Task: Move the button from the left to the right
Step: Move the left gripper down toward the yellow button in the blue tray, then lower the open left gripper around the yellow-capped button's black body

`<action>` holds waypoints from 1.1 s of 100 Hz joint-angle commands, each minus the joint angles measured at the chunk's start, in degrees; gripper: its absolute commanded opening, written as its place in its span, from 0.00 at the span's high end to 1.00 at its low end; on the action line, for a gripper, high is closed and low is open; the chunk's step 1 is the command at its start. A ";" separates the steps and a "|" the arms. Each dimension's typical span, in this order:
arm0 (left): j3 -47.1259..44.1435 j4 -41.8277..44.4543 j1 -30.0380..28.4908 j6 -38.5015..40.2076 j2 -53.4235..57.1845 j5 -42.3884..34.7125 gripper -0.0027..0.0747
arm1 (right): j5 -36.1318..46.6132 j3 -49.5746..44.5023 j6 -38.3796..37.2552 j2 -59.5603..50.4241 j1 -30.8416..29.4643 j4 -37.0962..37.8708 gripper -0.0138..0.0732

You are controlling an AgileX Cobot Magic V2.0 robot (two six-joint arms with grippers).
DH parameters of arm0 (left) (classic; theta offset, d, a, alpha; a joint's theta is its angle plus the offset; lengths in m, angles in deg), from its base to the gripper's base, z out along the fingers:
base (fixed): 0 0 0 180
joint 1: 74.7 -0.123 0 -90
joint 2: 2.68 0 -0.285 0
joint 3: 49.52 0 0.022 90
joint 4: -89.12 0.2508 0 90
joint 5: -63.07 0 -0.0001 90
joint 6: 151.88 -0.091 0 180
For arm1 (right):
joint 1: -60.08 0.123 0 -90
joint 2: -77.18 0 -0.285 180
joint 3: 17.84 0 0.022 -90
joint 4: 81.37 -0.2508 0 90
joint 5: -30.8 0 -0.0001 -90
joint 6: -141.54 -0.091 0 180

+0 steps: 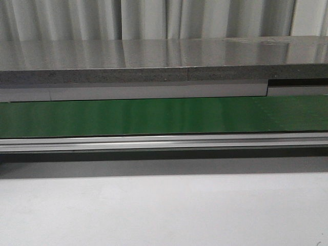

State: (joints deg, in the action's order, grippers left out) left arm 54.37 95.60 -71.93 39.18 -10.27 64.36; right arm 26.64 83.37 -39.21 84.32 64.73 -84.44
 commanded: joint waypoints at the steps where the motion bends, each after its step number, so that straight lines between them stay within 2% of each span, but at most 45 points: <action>1: 4.96 -0.44 0.48 0.31 -1.31 -1.29 0.99 | 4.68 0.97 0.15 -0.98 -0.24 0.03 0.92; 17: 14.10 -0.32 0.48 0.31 -8.42 8.79 0.99 | 4.68 0.97 0.15 -0.98 -0.24 0.03 0.92; 43: 32.33 0.06 0.48 0.31 -24.44 33.71 0.99 | 4.68 0.97 0.15 -0.98 -0.24 0.03 0.92; 62: 41.27 0.38 0.48 0.31 -33.63 45.47 0.99 | 4.68 0.97 0.15 -0.98 -0.24 0.03 0.92; 71: 42.99 0.38 0.48 0.31 -36.56 47.85 0.99 | 4.68 0.97 0.15 -0.98 -0.24 0.03 0.92; 100: 43.09 -0.30 0.48 -0.12 -40.17 48.86 0.98 | 4.68 0.97 0.15 -0.98 -0.24 0.03 0.92; 107: 43.09 -0.30 0.48 -0.82 -40.17 48.86 0.91 | 4.68 0.97 0.15 -0.98 -0.24 0.03 0.92; 110: 43.09 -0.30 0.48 -0.82 -40.17 48.86 0.85 | 4.68 0.97 0.15 -0.98 -0.24 0.03 0.92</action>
State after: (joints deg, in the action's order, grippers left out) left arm 95.41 95.51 -71.93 38.79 -50.17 116.10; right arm 26.64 83.37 -39.21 84.32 64.73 -84.44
